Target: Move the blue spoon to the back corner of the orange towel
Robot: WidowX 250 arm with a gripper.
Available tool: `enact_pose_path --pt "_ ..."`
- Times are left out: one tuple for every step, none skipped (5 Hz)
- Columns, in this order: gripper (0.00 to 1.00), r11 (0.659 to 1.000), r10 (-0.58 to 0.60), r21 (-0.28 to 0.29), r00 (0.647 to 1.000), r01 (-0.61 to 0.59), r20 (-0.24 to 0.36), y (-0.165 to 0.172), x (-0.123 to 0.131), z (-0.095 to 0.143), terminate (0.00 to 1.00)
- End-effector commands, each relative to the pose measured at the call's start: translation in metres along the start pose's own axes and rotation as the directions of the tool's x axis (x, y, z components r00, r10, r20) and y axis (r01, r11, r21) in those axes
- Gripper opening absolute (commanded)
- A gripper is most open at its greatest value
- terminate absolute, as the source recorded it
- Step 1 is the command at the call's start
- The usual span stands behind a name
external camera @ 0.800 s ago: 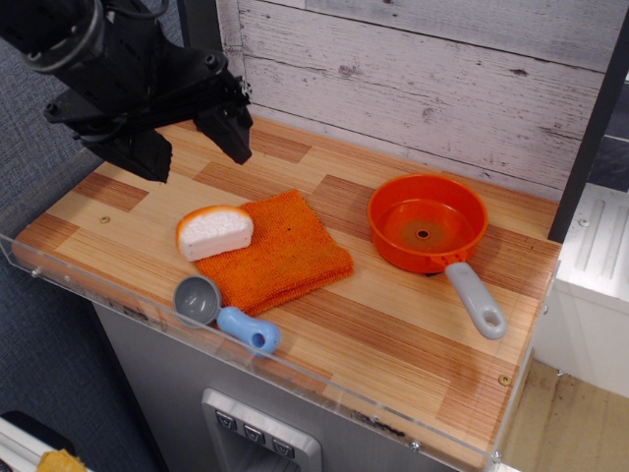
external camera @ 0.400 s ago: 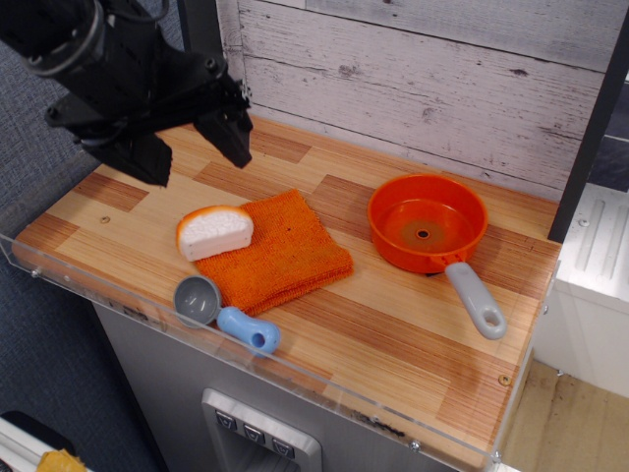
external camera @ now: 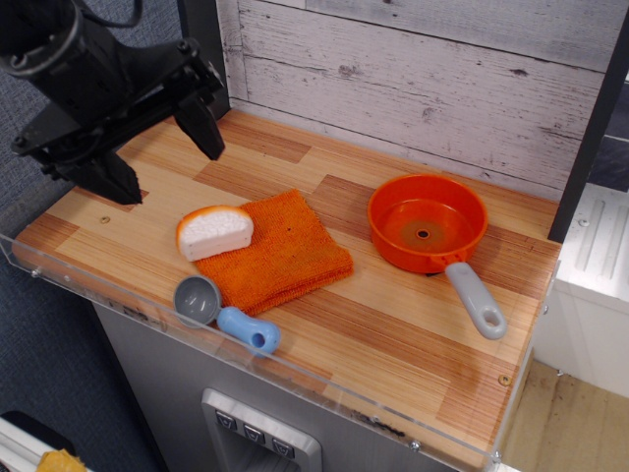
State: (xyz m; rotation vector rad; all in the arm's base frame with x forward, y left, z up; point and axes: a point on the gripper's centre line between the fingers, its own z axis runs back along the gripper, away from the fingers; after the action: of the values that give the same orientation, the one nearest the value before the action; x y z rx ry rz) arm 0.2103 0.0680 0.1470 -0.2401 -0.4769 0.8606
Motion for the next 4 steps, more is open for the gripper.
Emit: enact_pose_path --pt "1.0 0.951 0.28 0.135 0.96 -0.279 0.014 0.023 0.002 -0.008 0.0" --pt "1.0 0.922 0.303 0.242 0.953 -0.301 0.033 0.045 0.003 -0.03 0.0" --pt "1.0 0.905 0.32 0.289 0.947 -0.313 0.025 0.059 0.005 -0.048 0.0" --pt "1.0 0.893 0.33 0.322 0.944 -0.315 0.006 0.068 0.003 -0.06 0.0"
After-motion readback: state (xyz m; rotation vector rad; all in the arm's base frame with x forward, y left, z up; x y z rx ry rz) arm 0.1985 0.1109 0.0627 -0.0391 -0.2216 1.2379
